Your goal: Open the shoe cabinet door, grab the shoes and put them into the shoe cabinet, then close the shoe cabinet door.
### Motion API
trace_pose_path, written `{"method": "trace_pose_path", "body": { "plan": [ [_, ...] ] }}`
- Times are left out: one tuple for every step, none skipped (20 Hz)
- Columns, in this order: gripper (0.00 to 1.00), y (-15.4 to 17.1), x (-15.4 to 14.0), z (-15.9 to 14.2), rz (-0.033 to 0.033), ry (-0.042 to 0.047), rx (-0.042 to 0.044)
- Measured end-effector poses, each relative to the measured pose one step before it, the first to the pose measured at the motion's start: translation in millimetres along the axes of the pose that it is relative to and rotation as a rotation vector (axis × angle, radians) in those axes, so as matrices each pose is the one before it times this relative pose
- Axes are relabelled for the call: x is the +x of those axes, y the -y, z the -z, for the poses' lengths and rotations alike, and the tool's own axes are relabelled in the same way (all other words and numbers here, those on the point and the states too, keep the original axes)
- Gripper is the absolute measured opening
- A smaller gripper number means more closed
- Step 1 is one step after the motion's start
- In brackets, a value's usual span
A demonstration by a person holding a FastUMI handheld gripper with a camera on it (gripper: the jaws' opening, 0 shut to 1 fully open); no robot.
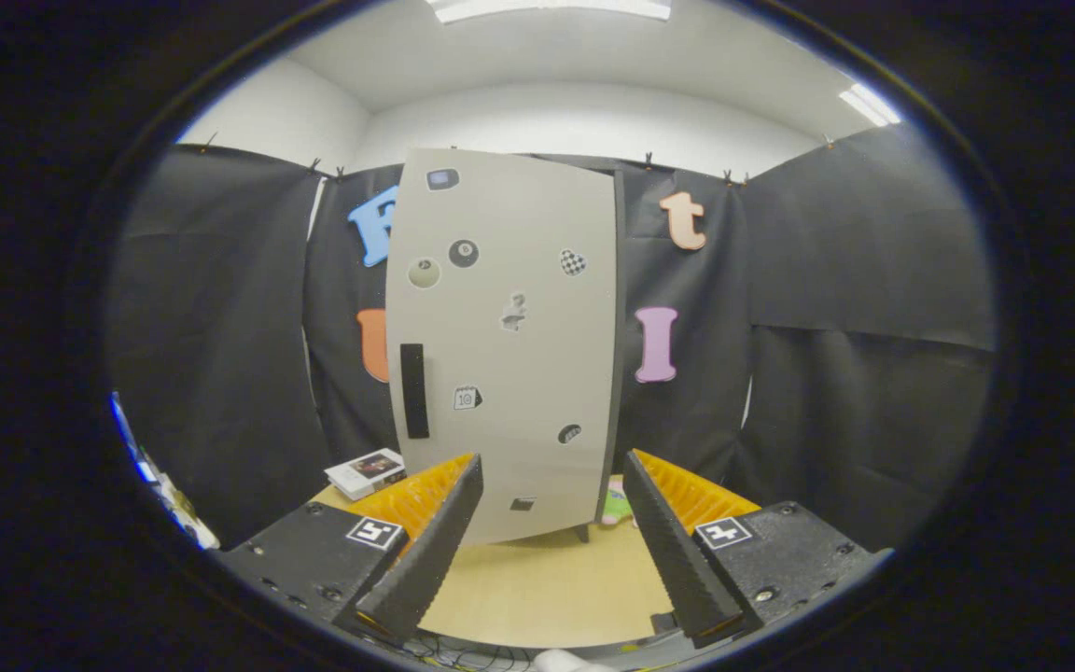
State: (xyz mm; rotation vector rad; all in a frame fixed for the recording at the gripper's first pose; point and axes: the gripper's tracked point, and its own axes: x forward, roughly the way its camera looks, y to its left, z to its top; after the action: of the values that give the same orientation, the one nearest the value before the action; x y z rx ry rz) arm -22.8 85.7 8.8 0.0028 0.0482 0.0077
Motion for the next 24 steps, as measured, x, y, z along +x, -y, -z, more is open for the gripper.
{"method": "trace_pose_path", "body": {
  "plan": [
    [0.99, 4.29, -4.75, 2.53, 0.02228, 0.00133, 0.01171],
    [0.99, 3.01, -4.67, 2.48, 0.01014, 0.00341, 0.01411],
    [0.99, -0.96, -1.95, 3.49, -0.00368, -0.00299, 0.00611],
    [0.99, 1.70, -1.65, 4.76, -0.00027, -0.01044, -0.00447],
    [0.99, 2.90, -0.80, 3.29, 0.00284, -0.01117, -0.00916],
    [0.99, 3.36, -0.58, 1.71, 0.00171, -0.00706, -0.00586],
    [0.99, 2.30, 0.10, -1.99, 0.00566, 0.00647, -0.00059],
    [0.99, 3.08, 0.12, -2.31, 0.00642, 0.00722, 0.00178],
    [0.99, 2.05, 1.28, -2.12, 0.00488, 0.00432, 0.00215],
    [0.99, 1.03, -0.10, 0.82, -0.00094, -0.00072, 0.00362],
    [0.99, 0.44, 0.60, -1.58, -0.00280, 0.00349, 0.00389],
    [0.99, 2.08, 0.96, -1.54, 0.00321, 0.00376, 0.00187],
    [0.99, 1.78, 0.89, 0.39, 0.00475, -0.00322, 0.00108],
    [0.99, 2.13, 1.66, 0.67, 0.00388, -0.00121, 0.00454],
    [0.99, 0.11, 1.28, 0.65, 0.00001, -0.00232, 0.00473],
    [0.99, -0.69, 0.88, 1.21, -0.00154, -0.00290, 0.00052],
    [0.99, 1.21, 0.50, 1.10, 0.00260, -0.00607, -0.00218],
    [0.99, 0.51, 0.54, 1.16, -0.00076, -0.00305, -0.00130],
    [0.99, -0.30, 0.45, 0.29, 0.00008, -0.00382, 0.00101],
    [0.99, -0.72, 0.02, -0.27, -0.00217, 0.00027, 0.00335],
    [0.99, -0.28, 0.25, -1.42, -0.00015, 0.00170, 0.00083],
    [0.99, 0.33, 0.56, -0.09, 0.00082, 0.00077, -0.00271],
    [0.99, 0.27, 0.04, -1.10, 0.00354, 0.00152, -0.00141],
    [0.99, 0.64, -0.72, -0.17, 0.00298, 0.00175, -0.00098]
  ]
}}
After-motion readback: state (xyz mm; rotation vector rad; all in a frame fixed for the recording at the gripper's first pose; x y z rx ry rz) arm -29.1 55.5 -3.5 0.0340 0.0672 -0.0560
